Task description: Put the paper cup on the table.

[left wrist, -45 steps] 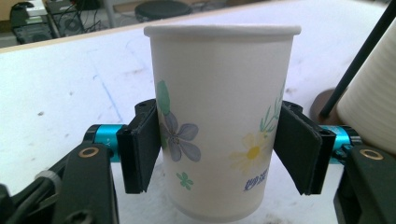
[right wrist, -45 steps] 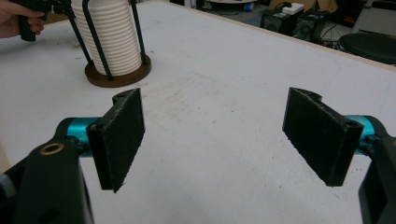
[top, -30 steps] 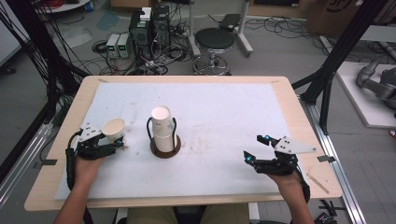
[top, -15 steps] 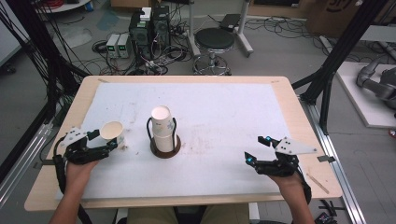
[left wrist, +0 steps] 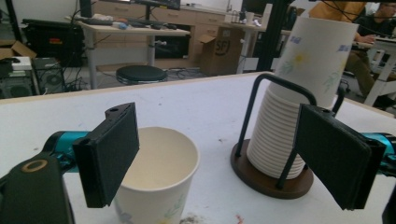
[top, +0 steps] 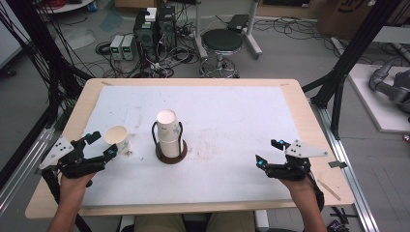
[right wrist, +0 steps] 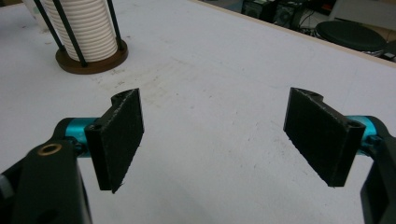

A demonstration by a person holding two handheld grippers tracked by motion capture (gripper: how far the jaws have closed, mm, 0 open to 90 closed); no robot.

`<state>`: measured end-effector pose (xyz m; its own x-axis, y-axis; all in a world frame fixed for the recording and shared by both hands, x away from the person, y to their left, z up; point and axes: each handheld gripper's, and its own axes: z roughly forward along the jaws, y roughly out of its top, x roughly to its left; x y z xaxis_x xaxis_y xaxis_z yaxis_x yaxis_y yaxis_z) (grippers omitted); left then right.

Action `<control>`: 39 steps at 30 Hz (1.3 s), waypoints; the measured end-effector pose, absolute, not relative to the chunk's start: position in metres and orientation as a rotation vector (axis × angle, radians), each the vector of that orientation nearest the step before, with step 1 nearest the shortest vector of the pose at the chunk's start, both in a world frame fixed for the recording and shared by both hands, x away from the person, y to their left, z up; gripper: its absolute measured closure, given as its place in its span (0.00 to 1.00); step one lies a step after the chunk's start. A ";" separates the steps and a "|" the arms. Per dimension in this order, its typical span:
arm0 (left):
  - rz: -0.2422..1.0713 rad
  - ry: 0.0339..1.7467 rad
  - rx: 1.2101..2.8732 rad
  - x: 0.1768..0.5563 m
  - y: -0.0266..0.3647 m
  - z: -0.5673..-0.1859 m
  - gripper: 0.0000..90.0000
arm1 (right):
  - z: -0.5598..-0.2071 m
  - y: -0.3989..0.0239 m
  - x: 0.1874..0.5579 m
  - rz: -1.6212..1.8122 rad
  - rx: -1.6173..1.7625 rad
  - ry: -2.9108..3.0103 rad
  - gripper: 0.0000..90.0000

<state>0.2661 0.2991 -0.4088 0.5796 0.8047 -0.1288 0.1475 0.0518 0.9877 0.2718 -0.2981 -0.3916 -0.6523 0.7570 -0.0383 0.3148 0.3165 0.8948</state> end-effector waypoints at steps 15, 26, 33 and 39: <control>0.578 0.787 1.499 0.255 0.282 -0.408 0.16 | -0.387 -0.301 0.261 1.333 0.938 2.081 0.23; 0.566 0.761 1.515 0.250 0.275 -0.410 0.17 | -0.388 -0.296 0.262 1.333 0.925 2.078 0.23; 0.570 0.771 1.513 0.251 0.275 -0.411 0.16 | -0.389 -0.298 0.261 1.333 0.939 2.077 0.23; 0.574 0.773 1.516 0.250 0.276 -0.411 0.17 | -0.388 -0.297 0.261 1.333 0.928 2.078 0.23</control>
